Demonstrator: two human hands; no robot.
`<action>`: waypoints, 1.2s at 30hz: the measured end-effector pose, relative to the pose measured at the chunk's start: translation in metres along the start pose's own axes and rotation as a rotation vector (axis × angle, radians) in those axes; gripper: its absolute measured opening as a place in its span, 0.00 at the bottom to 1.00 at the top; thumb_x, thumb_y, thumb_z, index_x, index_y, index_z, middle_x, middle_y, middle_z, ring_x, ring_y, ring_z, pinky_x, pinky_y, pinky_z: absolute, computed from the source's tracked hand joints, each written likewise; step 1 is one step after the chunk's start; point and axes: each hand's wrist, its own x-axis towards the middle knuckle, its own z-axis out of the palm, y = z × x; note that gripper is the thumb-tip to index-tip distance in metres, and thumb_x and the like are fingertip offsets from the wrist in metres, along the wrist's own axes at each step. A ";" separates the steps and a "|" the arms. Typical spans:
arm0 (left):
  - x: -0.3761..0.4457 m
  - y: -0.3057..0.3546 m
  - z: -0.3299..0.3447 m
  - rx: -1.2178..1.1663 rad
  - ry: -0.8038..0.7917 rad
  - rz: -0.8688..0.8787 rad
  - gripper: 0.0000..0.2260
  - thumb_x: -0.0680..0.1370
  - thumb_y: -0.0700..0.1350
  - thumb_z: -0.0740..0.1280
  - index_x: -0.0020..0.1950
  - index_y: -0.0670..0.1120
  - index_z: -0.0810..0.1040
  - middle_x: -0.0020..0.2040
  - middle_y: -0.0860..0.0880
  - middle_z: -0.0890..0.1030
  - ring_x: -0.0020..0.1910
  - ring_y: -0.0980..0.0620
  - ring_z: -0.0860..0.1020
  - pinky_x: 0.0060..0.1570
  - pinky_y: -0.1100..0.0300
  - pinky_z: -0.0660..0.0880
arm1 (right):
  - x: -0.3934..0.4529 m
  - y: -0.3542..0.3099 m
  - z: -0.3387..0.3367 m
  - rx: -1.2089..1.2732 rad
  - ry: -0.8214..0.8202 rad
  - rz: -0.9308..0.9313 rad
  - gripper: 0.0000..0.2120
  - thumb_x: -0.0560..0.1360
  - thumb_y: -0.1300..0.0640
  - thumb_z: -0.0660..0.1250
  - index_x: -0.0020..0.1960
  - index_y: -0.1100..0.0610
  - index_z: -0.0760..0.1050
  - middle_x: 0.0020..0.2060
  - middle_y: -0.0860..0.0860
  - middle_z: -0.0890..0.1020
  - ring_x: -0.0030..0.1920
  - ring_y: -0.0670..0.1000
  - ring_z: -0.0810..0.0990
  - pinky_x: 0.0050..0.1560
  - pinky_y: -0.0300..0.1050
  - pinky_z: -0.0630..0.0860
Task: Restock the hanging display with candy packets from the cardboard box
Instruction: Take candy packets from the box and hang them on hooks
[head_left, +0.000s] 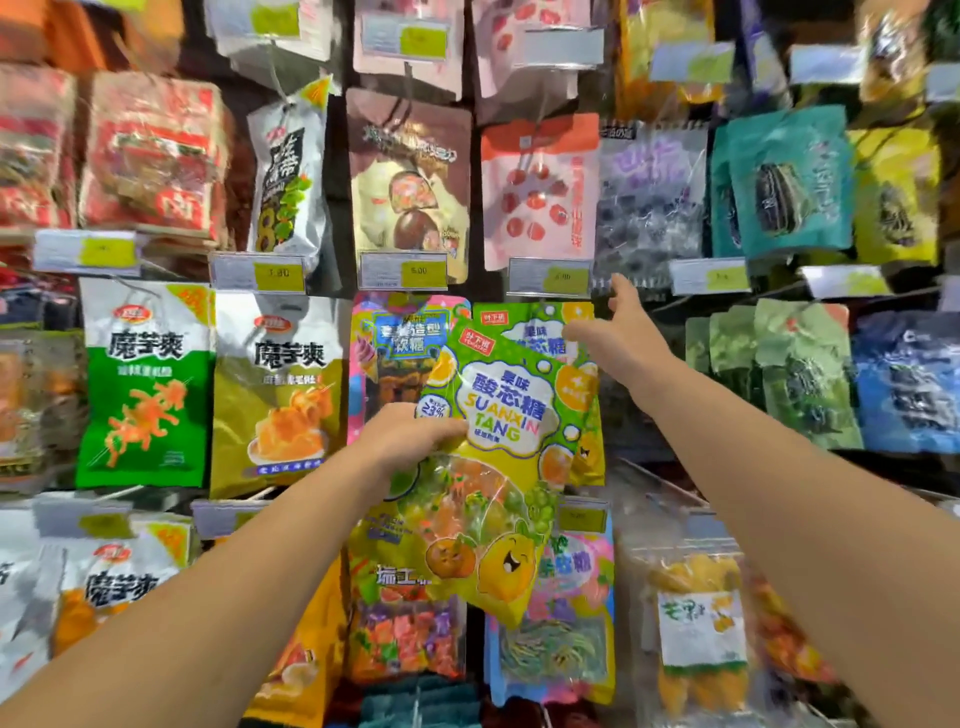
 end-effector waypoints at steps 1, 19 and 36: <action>0.002 0.002 0.002 0.002 0.013 -0.001 0.07 0.72 0.48 0.74 0.46 0.46 0.86 0.45 0.51 0.86 0.44 0.51 0.82 0.43 0.59 0.74 | 0.008 0.000 0.000 0.017 0.003 -0.025 0.43 0.72 0.55 0.71 0.80 0.52 0.52 0.68 0.54 0.70 0.65 0.54 0.72 0.66 0.48 0.71; 0.034 0.042 0.068 -0.224 0.213 0.048 0.08 0.73 0.49 0.74 0.46 0.45 0.81 0.45 0.50 0.84 0.42 0.53 0.79 0.40 0.59 0.73 | 0.065 -0.020 -0.017 0.417 -0.046 -0.131 0.21 0.76 0.59 0.67 0.67 0.56 0.67 0.49 0.50 0.77 0.39 0.50 0.79 0.40 0.45 0.77; 0.066 0.052 0.084 -0.200 0.166 -0.108 0.36 0.60 0.60 0.76 0.63 0.43 0.77 0.61 0.44 0.80 0.60 0.42 0.78 0.62 0.43 0.74 | 0.071 -0.004 -0.022 0.344 -0.086 -0.244 0.24 0.74 0.61 0.68 0.69 0.57 0.67 0.55 0.53 0.79 0.39 0.50 0.79 0.39 0.43 0.78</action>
